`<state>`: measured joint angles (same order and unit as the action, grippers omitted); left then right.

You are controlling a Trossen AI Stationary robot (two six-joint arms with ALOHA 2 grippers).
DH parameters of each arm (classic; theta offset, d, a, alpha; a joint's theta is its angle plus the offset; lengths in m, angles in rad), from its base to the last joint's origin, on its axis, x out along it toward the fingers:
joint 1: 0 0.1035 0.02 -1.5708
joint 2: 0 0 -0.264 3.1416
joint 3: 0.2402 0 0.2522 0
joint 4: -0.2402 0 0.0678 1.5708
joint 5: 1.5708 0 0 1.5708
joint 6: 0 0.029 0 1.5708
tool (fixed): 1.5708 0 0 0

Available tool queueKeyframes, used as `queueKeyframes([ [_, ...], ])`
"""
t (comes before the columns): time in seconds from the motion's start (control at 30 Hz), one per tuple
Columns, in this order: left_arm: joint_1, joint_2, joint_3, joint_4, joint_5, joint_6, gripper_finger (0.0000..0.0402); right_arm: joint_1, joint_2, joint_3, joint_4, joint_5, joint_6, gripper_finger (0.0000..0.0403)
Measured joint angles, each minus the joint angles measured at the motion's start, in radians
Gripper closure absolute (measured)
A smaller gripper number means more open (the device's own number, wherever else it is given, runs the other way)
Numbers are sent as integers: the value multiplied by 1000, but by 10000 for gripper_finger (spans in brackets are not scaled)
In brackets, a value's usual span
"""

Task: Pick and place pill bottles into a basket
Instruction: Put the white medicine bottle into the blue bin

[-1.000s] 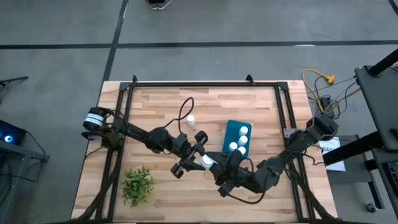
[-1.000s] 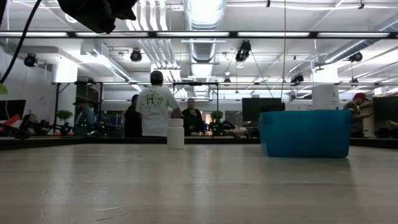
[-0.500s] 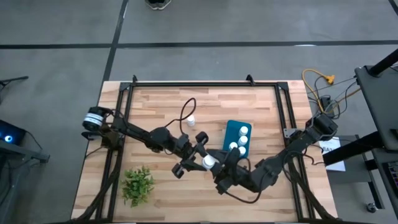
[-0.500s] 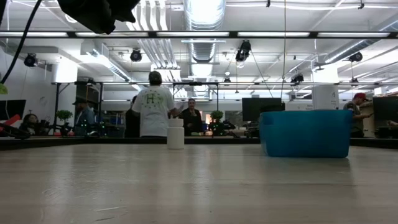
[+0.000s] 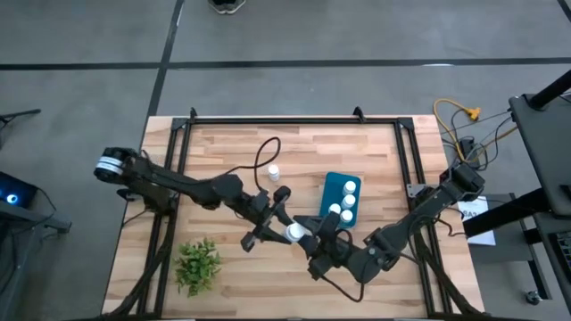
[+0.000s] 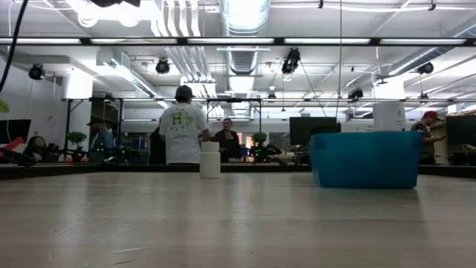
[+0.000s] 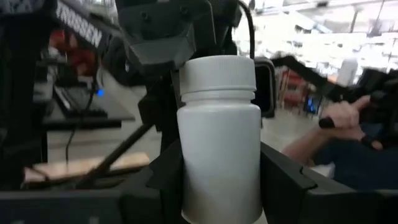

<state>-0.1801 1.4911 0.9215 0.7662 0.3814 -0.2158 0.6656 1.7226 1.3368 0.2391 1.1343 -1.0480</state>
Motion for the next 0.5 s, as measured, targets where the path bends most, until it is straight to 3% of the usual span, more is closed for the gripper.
queueKeyframes([
  [0.27, 13, -168, 18, -399, -37, 39, 259, 13, -3, 34, -73, -79, 50, 45],
  [0.5, 13, -229, 51, -667, -41, 40, 260, 10, -3, 35, -84, -150, 33, 44],
])
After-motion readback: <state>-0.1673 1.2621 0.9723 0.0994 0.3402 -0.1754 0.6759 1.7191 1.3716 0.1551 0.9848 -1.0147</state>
